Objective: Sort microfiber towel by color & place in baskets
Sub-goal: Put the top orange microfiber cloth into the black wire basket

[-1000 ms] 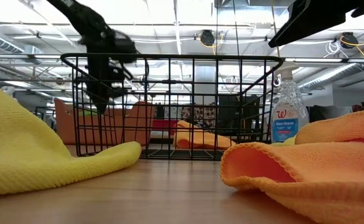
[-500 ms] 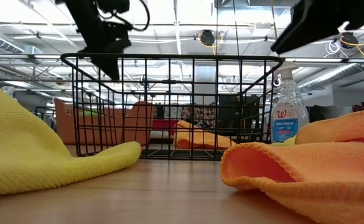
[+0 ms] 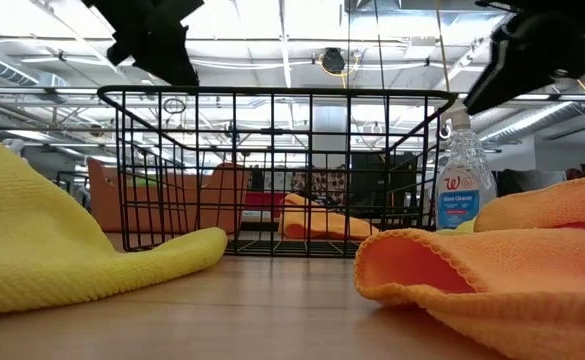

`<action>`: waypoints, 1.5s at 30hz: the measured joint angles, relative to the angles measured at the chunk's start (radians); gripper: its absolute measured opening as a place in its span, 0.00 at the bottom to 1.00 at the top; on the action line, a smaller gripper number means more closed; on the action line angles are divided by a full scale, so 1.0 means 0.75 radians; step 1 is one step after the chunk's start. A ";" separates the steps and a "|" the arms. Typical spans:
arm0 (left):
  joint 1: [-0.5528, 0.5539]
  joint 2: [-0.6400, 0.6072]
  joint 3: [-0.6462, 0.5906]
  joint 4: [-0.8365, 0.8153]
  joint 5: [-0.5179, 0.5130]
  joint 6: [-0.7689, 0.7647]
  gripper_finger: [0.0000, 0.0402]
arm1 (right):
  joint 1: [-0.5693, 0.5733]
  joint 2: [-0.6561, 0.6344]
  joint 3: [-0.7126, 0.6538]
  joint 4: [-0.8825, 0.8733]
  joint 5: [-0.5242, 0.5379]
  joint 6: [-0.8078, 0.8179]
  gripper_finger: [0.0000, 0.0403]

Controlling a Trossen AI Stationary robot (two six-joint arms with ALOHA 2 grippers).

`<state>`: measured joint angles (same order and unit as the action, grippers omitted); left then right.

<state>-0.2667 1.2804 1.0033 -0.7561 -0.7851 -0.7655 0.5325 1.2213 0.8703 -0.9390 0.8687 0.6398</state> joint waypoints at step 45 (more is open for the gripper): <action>-0.337 0.144 0.000 0.274 -0.090 -0.087 0.10 | -0.939 -0.088 -0.267 0.783 -0.890 -0.955 0.63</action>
<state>-0.5194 1.3884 1.0031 -0.5506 -0.8524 -0.8306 -0.1720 1.1555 0.6701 -0.3520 0.2013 -0.0765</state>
